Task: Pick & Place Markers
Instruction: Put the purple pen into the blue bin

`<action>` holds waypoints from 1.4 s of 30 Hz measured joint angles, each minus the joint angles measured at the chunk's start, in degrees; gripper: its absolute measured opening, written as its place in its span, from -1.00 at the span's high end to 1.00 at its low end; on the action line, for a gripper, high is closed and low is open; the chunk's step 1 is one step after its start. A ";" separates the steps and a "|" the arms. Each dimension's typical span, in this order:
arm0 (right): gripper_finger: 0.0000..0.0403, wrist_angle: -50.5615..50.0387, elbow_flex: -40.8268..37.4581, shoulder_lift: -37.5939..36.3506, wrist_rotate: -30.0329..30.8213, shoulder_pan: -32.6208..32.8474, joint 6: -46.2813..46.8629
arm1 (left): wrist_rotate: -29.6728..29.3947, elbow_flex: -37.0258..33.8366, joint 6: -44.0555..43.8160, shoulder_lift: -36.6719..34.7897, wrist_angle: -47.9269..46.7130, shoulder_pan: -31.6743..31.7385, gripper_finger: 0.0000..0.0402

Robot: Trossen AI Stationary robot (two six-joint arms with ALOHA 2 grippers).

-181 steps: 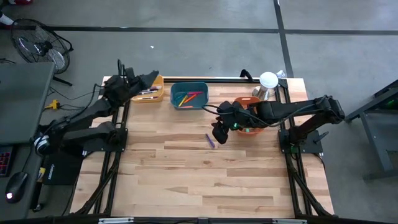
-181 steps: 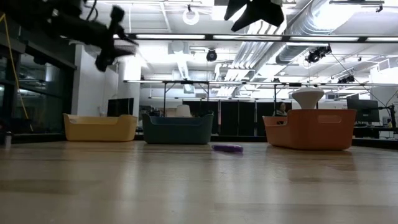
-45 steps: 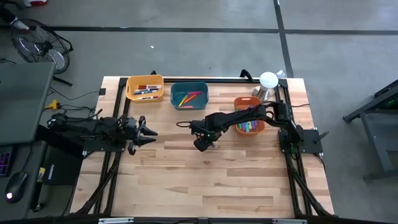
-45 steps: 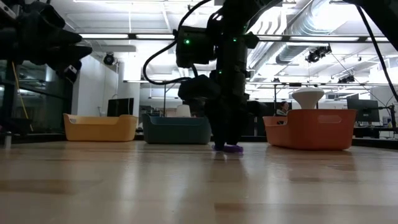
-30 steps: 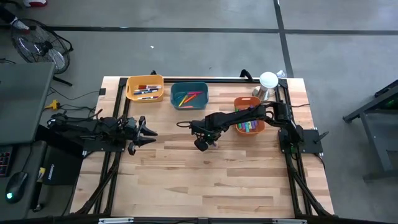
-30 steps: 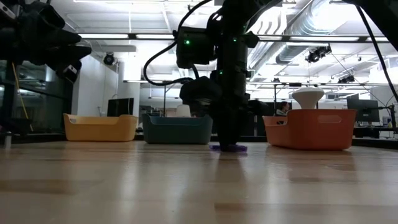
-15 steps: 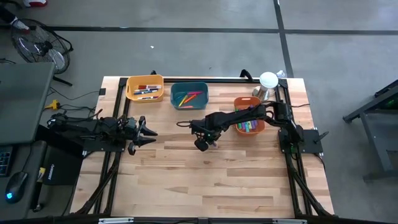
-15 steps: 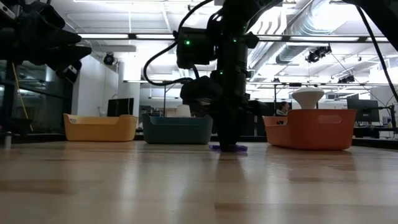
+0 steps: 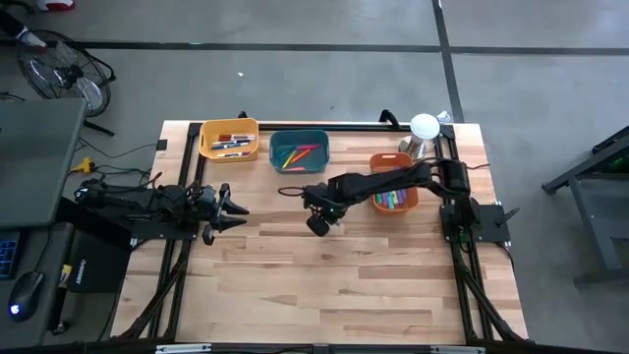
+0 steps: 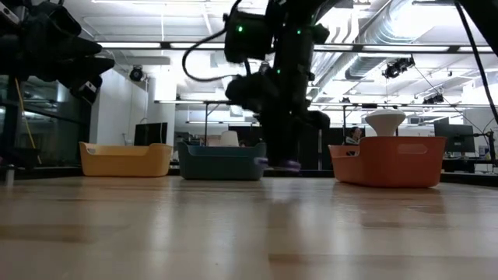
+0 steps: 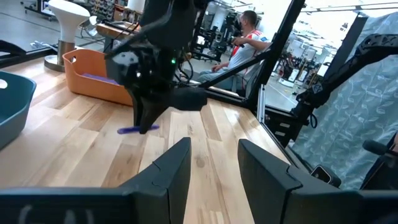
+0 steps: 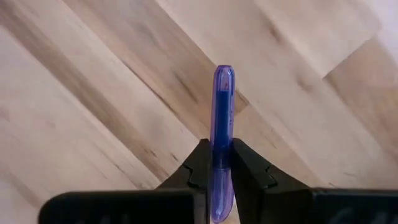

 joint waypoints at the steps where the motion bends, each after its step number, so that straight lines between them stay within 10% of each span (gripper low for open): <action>1: 0.86 0.27 0.00 -0.42 0.23 -0.02 -0.41 | 0.00 0.00 0.00 0.00 -0.01 0.00 0.35; 17: 0.86 18.97 0.17 -8.91 2.06 -1.28 -19.98 | -0.05 0.00 0.00 0.00 0.02 0.00 0.35; 32: 0.86 35.47 0.22 -9.62 -23.13 -12.25 -38.94 | 0.26 0.02 -0.02 -0.02 -0.01 0.00 0.35; 42: 0.86 29.78 2.03 -9.62 -24.16 -19.55 -45.40 | 0.28 0.02 -0.02 -0.02 -0.01 0.00 0.35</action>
